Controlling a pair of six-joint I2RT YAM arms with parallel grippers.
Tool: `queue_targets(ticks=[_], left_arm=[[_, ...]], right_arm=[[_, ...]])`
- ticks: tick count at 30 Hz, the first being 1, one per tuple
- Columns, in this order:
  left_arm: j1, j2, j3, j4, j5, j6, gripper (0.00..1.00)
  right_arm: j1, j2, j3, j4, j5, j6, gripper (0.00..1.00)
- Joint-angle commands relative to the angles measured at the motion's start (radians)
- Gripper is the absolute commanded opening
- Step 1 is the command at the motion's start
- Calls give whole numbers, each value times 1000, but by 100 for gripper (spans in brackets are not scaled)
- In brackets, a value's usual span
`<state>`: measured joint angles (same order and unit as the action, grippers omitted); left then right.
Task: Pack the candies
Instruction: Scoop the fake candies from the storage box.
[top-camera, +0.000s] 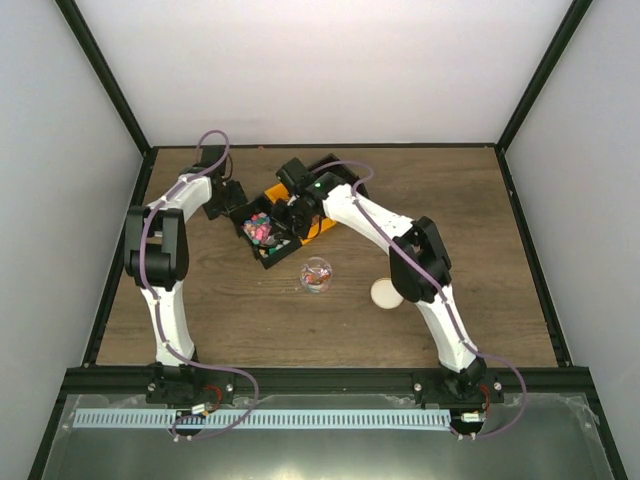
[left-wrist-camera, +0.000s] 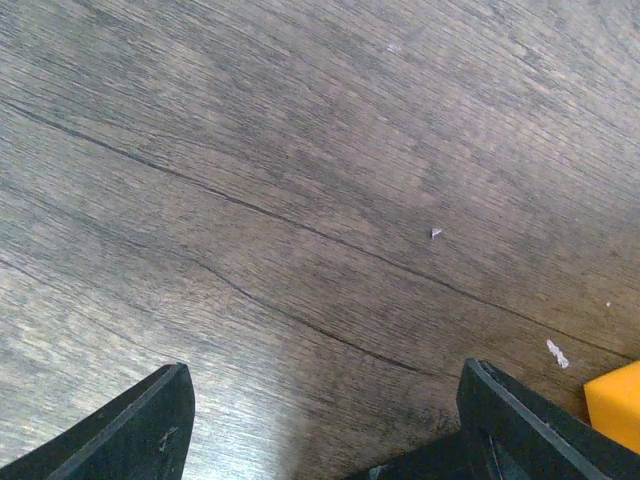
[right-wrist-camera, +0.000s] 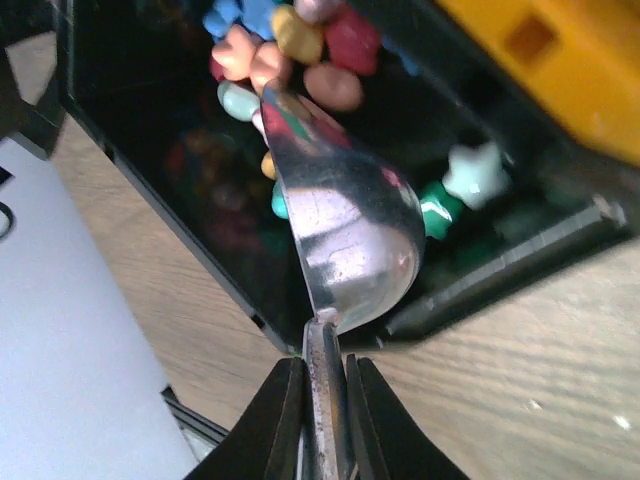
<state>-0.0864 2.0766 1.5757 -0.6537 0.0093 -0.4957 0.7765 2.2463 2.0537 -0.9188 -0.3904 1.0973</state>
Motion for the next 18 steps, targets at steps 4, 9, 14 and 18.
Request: queue_targets(ticks=[4, 9, 14, 18], left_arm=[[-38, 49, -35, -47, 44, 14, 74], [-50, 61, -36, -53, 58, 14, 74], [-50, 54, -42, -56, 44, 13, 74], [-50, 57, -24, -57, 47, 3, 74]], right_arm=[[-12, 95, -187, 291, -168, 101, 1], [-34, 87, -332, 509, -241, 159, 1], [-36, 67, -281, 316, -133, 117, 1], [-34, 7, -214, 186, -46, 87, 1]])
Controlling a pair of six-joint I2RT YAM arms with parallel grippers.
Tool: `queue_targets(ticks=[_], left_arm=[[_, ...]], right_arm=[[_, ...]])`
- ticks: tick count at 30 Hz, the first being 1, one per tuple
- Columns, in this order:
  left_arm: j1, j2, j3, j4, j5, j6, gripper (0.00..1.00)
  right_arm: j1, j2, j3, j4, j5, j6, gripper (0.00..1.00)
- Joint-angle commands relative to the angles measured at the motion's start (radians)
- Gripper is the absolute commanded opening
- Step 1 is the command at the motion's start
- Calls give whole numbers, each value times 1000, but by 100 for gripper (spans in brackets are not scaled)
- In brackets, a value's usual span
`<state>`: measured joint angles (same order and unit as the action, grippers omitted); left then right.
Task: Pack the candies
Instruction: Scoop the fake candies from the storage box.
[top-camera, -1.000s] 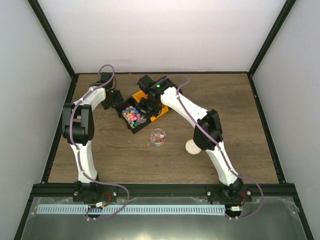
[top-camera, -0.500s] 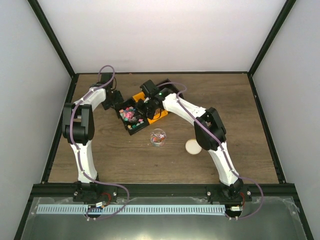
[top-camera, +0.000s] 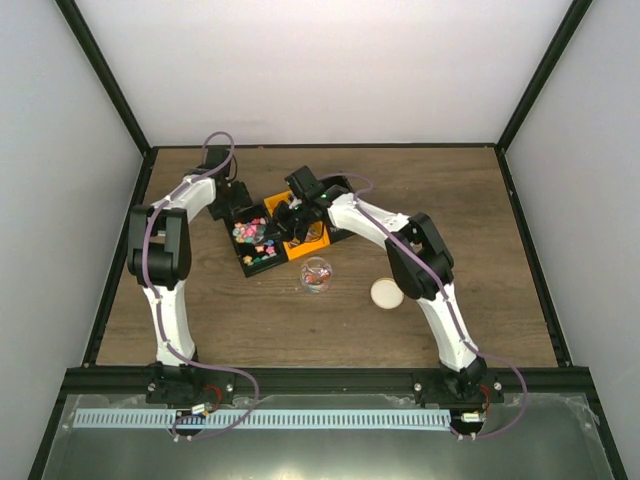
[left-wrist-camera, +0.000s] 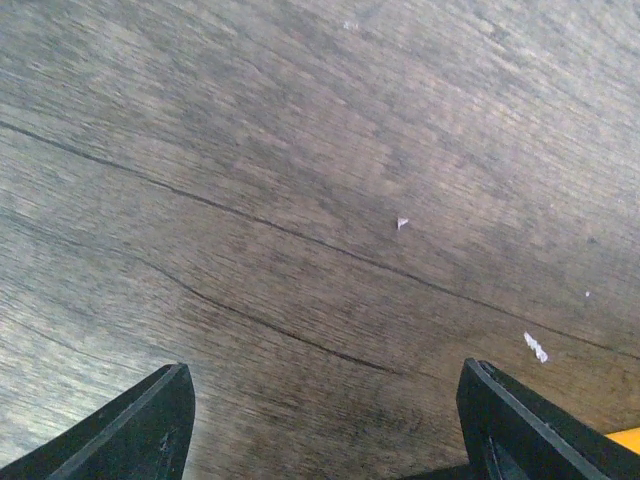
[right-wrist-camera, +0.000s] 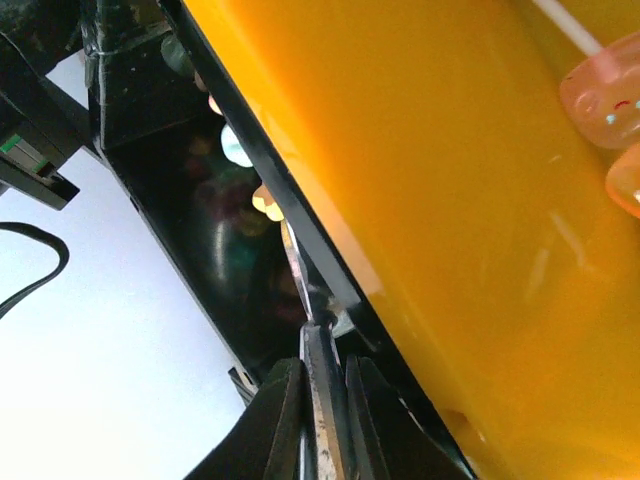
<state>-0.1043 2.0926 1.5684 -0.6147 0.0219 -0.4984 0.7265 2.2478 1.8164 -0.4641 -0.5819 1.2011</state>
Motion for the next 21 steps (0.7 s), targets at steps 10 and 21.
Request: queue_targets(ticks=[10, 21], left_arm=[[-31, 52, -21, -86, 81, -11, 73], [-25, 33, -9, -93, 74, -16, 74]], right_arm=[[37, 32, -40, -45, 32, -6, 1], [11, -123, -444, 660, -97, 69, 1]])
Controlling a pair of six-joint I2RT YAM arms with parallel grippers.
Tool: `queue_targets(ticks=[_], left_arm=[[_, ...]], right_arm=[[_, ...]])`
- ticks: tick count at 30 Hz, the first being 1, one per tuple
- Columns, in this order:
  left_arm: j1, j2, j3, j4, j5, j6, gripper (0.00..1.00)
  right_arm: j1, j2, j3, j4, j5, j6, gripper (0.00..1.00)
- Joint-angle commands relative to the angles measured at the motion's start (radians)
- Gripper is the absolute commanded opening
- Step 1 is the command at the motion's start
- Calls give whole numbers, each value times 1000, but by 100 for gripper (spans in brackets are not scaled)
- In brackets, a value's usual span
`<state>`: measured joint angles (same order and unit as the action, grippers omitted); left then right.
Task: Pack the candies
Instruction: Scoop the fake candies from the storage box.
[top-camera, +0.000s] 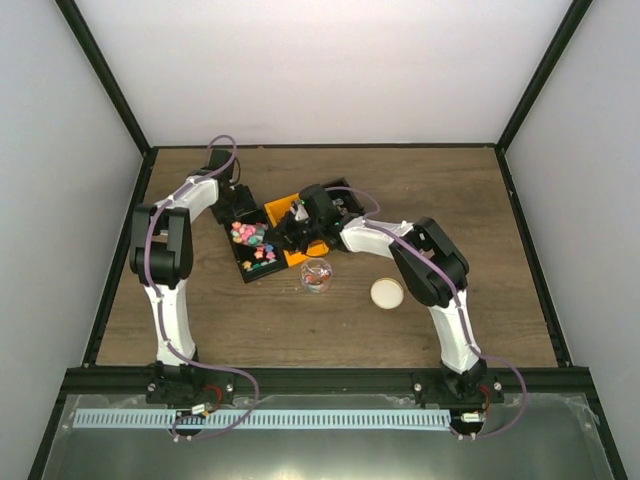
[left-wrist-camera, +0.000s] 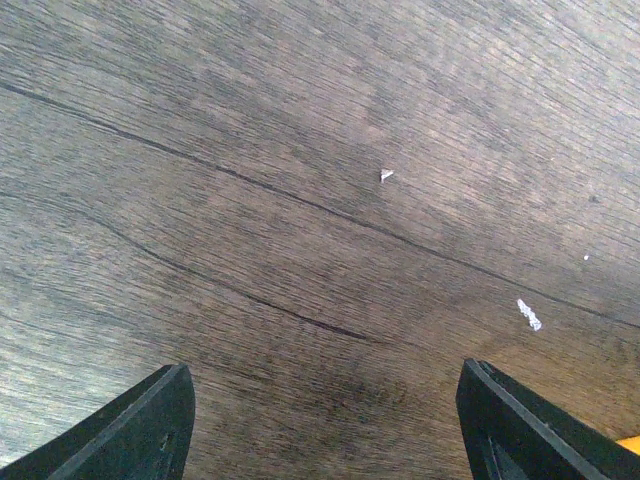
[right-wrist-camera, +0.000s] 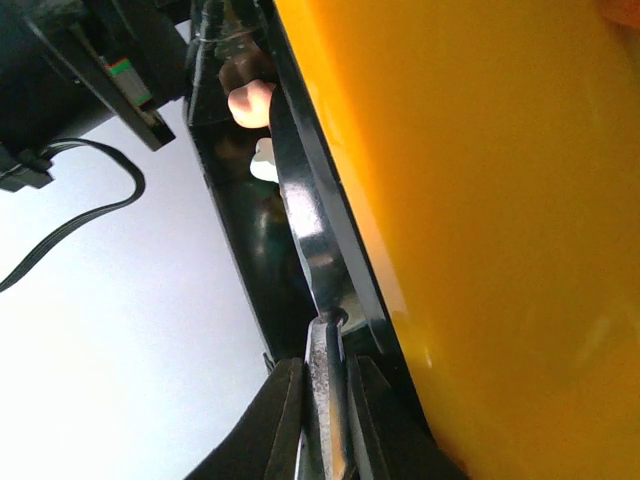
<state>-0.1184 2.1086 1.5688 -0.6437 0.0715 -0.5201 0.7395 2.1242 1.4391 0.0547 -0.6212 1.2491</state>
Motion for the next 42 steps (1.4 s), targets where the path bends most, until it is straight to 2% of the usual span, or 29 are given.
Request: queue_targets(ticks=[1, 5, 12, 27, 42], left_arm=[[-11, 17, -7, -65, 24, 4, 74], [-5, 9, -4, -67, 21, 2, 74], [16, 9, 18, -75, 26, 1, 73], [37, 8, 17, -68, 39, -3, 74], [49, 4, 19, -69, 39, -1, 74]], right_arm=[[-3, -6, -91, 175, -66, 28, 1], [-11, -37, -164, 292, -86, 76, 1], [-26, -108, -258, 329, -80, 86, 1], [-52, -216, -474, 615, -101, 177, 1], [-83, -364, -522, 540, -92, 116, 1]])
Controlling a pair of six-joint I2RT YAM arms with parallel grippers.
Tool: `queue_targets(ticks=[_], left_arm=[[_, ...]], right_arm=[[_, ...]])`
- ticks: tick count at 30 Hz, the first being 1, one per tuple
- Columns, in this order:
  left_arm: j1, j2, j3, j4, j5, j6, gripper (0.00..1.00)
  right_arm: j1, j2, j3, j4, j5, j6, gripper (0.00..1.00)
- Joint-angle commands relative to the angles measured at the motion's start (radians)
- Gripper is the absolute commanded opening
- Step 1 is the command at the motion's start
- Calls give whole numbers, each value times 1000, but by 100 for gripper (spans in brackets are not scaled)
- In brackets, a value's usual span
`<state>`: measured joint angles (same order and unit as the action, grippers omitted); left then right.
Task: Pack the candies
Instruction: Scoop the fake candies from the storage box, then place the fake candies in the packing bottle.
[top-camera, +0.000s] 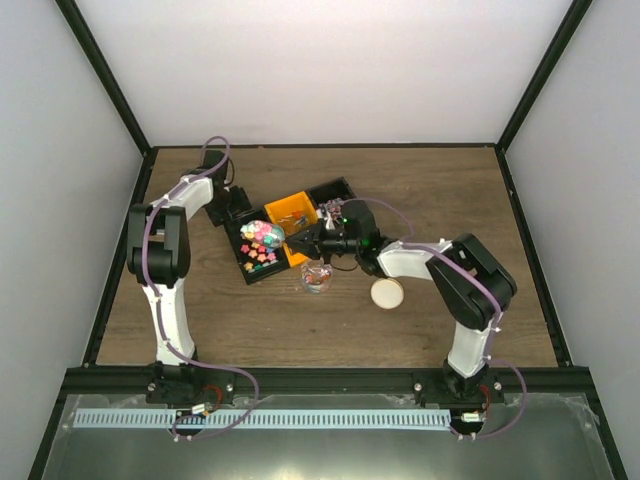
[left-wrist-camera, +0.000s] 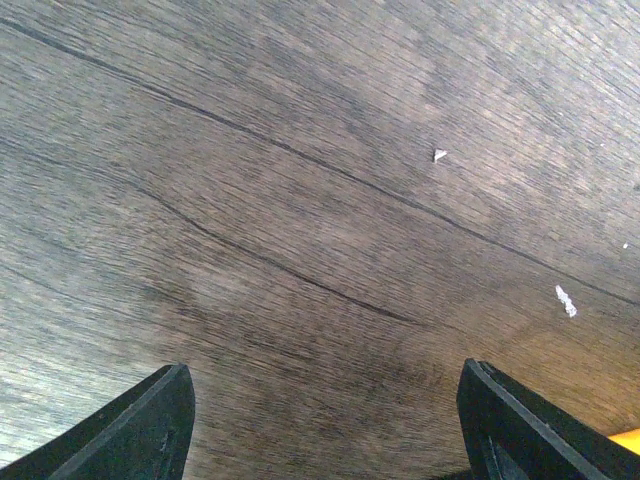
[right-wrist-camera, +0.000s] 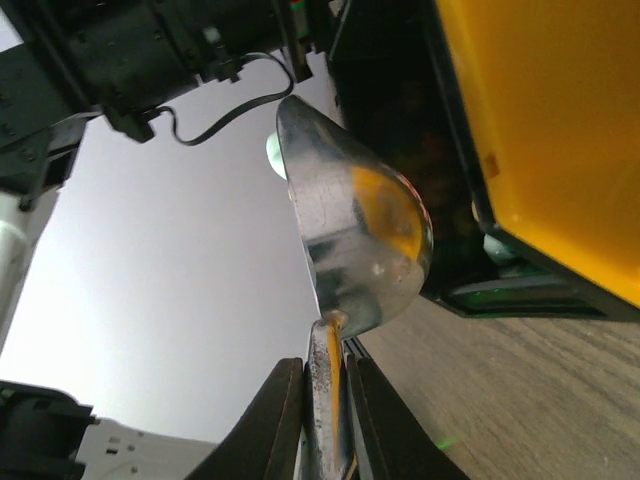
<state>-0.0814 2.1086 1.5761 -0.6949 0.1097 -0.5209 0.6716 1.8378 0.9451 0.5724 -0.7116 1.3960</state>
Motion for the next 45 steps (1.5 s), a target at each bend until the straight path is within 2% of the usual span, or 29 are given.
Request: queue_targets(ticks=[1, 11, 15, 22, 28, 37, 45], left_arm=[[14, 4, 12, -17, 1, 0, 74], [23, 9, 12, -17, -5, 1, 74], [25, 10, 9, -15, -4, 0, 74], [25, 10, -17, -1, 2, -1, 74], [25, 1, -50, 14, 0, -2, 74], [25, -7, -54, 15, -5, 0, 74], [25, -10, -67, 19, -10, 3, 74]], right_arm=[[-18, -93, -44, 31, -3, -31, 1], [-50, -334, -297, 72, 8, -12, 1], [-78, -471, -397, 17, 8, -30, 1], [-153, -729, -393, -419, 4, -225, 1], [-218, -895, -416, -633, -4, -286, 1], [-221, -992, -429, -821, 38, -350, 1], [-220, -952, -381, -937, 65, -429, 1]])
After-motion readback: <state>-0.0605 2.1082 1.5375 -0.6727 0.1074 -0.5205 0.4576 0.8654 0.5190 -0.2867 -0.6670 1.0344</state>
